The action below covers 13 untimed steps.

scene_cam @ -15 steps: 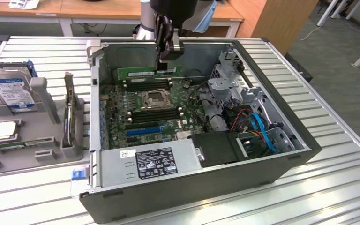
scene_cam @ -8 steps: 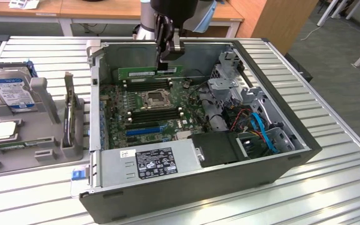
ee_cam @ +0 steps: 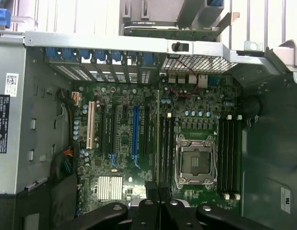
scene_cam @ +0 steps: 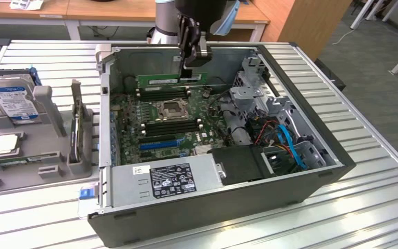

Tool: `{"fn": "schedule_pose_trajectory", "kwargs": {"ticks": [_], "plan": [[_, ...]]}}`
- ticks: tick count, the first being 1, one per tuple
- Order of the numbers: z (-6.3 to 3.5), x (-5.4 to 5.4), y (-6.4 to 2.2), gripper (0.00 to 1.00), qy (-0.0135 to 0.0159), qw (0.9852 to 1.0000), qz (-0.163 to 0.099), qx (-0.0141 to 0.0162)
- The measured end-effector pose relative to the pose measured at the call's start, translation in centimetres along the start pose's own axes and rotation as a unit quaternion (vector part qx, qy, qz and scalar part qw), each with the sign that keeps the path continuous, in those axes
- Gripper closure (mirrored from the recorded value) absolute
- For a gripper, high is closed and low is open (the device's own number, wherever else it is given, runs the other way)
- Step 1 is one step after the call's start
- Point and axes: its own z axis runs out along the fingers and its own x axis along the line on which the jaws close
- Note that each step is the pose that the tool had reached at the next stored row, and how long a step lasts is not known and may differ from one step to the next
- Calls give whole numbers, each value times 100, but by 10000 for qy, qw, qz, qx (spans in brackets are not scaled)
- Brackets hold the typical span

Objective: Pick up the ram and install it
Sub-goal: 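Pick up the ram and move it above insertion slot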

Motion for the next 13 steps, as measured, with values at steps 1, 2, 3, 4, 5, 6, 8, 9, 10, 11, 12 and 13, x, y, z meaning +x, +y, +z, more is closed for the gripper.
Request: {"fn": "schedule_pose_trajectory", "kwargs": {"ticks": [1, 2, 3, 4, 5, 6, 8, 9, 10, 11, 12, 13], "plan": [[-1, 1, -16, 89, 0, 10000, -1, 0], [-2, 2, -32, 89, 0, 10000, -2, 0], [-3, 3, -49, 89, 0, 10000, -3, 0], [-4, 4, -62, 89, 0, 10000, -4, 0], [-4, 5, -76, 89, 0, 10000, -3, 0], [-5, 5, -82, 89, 0, 10000, -4, 0], [-5, 5, -82, 89, 0, 10000, -4, 0], [-5, 5, -82, 89, 0, 10000, -4, 0], [-5, 5, -82, 89, 0, 10000, -4, 0], [-3, 5, -82, 89, -1, 10000, -4, 0], [4, 5, -83, 89, -2, 10000, -4, 1], [15, 6, -83, 89, -1, 10000, -4, 0]]}}
